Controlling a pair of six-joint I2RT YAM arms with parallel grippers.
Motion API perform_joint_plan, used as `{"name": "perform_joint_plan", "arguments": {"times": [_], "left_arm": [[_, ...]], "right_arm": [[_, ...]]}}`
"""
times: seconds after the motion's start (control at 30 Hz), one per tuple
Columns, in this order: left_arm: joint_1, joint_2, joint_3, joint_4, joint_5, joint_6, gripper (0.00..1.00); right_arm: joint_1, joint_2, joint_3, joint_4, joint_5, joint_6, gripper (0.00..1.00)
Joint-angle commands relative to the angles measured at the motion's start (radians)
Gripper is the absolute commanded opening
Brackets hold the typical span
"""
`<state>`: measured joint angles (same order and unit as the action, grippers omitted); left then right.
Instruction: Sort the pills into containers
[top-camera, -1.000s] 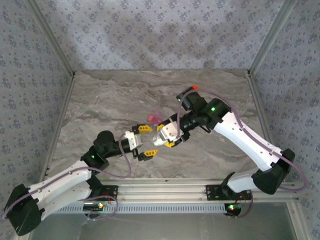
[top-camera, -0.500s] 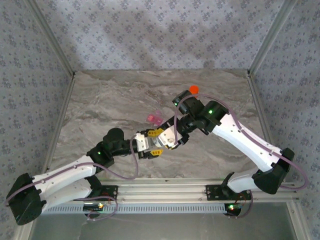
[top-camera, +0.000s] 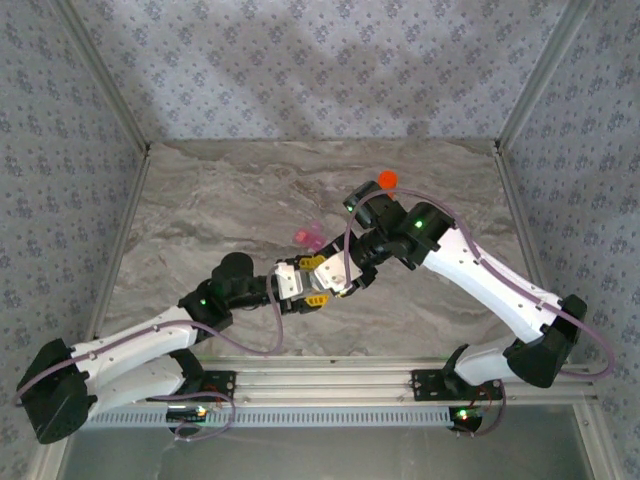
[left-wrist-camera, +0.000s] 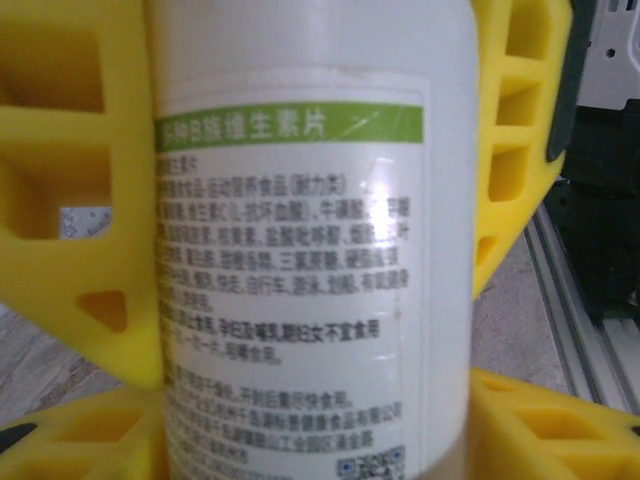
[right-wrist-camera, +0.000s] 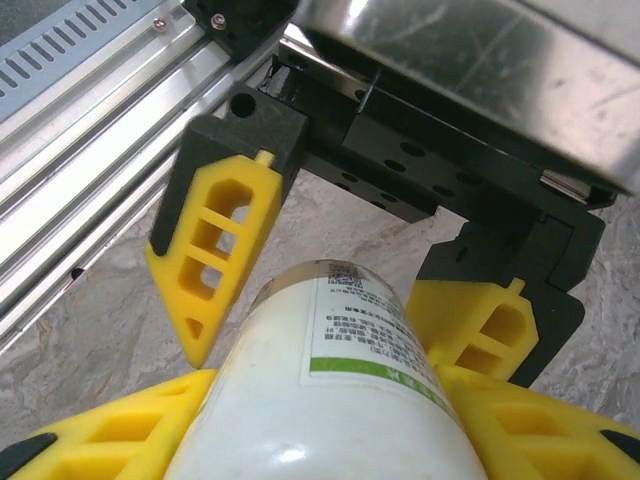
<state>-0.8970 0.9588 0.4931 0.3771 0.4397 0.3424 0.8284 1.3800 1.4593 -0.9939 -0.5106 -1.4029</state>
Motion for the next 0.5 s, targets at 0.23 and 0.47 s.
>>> {"name": "perform_joint_plan", "arguments": {"times": [0.23, 0.47], "left_arm": [[-0.014, -0.012, 0.024, 0.027, 0.057, 0.026, 0.46], [-0.016, -0.047, -0.023, 0.081, 0.044, 0.023, 0.32]], "right_arm": [[0.002, 0.005, -0.03, 0.101, -0.062, 0.058, 0.34], [-0.019, -0.011, -0.067, 0.16, -0.072, 0.151, 0.54]]}}
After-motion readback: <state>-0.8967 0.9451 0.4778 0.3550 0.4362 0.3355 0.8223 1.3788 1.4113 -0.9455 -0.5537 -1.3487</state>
